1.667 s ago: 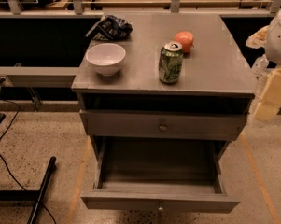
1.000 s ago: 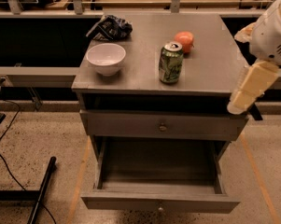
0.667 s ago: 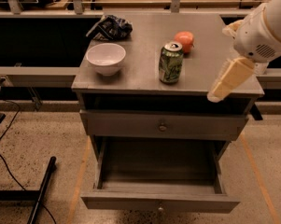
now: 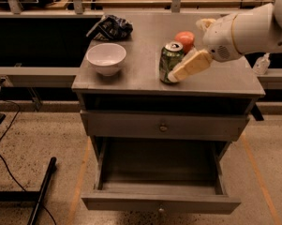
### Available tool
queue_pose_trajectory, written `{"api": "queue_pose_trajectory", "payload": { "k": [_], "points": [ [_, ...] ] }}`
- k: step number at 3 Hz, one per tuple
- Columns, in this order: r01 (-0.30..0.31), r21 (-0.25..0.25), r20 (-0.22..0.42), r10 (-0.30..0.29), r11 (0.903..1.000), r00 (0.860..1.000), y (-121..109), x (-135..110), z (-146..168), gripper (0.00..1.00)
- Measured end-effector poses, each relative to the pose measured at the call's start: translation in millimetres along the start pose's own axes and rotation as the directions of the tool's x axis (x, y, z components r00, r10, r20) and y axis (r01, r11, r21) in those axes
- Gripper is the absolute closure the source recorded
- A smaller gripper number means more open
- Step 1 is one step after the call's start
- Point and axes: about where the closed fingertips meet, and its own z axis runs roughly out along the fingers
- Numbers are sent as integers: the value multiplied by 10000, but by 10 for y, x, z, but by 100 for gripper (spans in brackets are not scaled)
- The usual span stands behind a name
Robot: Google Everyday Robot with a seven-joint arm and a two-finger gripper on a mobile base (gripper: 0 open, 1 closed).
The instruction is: Place green can into middle drawer
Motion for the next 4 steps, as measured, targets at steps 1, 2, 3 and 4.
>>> {"api": "queue_pose_trajectory", "payload": {
  "k": [1,2,3,4],
  "points": [
    [-914,724,1894,763,9932,9789,-296,-226,271,0],
    [-1819,1570,3251,1232,9707,9376,-632,-360,398,0],
    [-2891,2337,3950,1811,9283,9007,-923,-276,419,0],
    [-3014,2598,4077,1788,9174,8955,-1002,-286,396,0]
  ]
}}
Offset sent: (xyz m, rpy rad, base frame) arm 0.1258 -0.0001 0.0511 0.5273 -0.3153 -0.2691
